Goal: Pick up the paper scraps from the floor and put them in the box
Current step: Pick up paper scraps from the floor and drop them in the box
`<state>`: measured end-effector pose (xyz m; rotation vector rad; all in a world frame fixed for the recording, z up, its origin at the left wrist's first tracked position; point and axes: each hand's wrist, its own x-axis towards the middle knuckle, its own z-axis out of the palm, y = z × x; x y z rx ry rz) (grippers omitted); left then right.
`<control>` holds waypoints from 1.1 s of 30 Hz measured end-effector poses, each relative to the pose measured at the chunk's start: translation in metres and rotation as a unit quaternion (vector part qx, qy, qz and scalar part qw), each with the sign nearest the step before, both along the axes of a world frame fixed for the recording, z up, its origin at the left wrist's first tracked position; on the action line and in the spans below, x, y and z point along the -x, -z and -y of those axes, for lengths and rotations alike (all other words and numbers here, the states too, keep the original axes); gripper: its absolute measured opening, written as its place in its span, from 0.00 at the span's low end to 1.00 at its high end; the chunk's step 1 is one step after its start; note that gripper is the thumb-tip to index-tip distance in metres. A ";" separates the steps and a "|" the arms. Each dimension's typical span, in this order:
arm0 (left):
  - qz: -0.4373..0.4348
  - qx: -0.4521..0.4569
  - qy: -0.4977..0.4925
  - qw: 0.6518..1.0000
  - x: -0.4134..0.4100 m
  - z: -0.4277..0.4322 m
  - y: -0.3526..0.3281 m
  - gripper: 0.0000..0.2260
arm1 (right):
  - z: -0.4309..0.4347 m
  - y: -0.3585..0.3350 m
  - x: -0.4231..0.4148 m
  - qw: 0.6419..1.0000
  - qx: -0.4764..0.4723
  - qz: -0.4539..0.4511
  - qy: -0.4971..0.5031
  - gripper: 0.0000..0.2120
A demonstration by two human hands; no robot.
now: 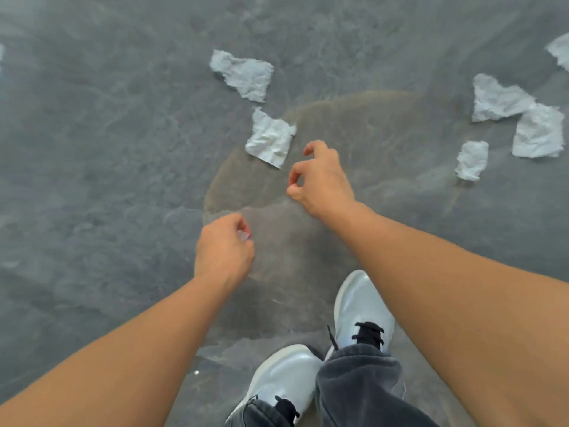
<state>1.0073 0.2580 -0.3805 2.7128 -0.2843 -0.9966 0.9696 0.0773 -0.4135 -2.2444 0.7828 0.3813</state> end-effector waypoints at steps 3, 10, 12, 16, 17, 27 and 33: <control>0.008 -0.028 -0.043 0.999 -0.018 -0.038 -0.007 0.04 | -0.016 -0.005 -0.044 0.994 0.011 -0.020 -0.104 0.04; -0.007 -0.038 -0.093 0.995 -0.029 -0.077 -0.006 0.06 | -0.035 0.009 -0.050 0.960 0.131 -0.073 -0.237 0.12; -0.022 -0.040 -0.088 0.995 -0.018 -0.076 -0.006 0.06 | -0.036 0.011 -0.014 0.965 0.117 -0.097 -0.212 0.11; -0.058 -0.026 -0.021 0.998 0.014 -0.053 -0.011 0.06 | -0.026 -0.004 0.060 0.979 0.038 -0.165 -0.114 0.11; -0.067 -0.018 0.003 0.998 0.020 -0.046 -0.014 0.05 | -0.024 -0.009 0.071 0.982 0.019 -0.171 -0.082 0.11; -0.062 0.018 0.283 0.957 0.073 0.067 -0.097 0.07 | 0.023 -0.108 0.178 0.947 -0.015 -0.110 0.301 0.09; -0.036 0.006 0.454 0.890 0.158 0.107 -0.129 0.07 | -0.011 -0.145 0.321 0.878 -0.048 -0.089 0.468 0.07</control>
